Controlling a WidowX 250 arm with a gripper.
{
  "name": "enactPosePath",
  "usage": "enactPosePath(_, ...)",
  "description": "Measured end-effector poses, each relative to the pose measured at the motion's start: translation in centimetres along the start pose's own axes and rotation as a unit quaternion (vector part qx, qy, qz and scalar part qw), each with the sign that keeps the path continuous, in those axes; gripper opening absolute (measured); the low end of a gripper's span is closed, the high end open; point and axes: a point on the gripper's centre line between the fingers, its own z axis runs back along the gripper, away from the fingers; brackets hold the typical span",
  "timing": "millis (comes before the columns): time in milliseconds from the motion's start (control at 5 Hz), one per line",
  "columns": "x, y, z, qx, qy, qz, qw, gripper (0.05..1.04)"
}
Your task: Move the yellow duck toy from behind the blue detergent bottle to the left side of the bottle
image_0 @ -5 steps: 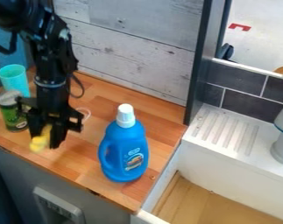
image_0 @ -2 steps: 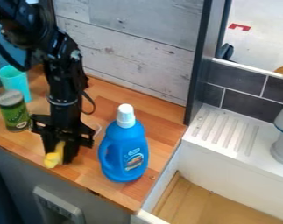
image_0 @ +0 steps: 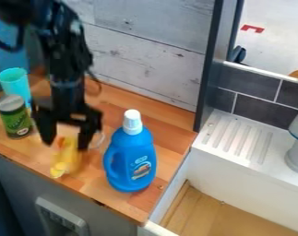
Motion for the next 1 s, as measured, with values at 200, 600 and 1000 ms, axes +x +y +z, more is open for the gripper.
enactPosePath(200, 0.7, 0.0, 3.1, -0.016, -0.062, 0.001, 0.9979, 1.003)
enactPosePath(600, 1.6, 5.0, 7.8, -0.027, -0.043, -0.048, 0.9975, 1.001)
enactPosePath(1000, 2.4, 11.1, 7.7, -0.024, 0.060, -0.135, 0.9888, 1.001)
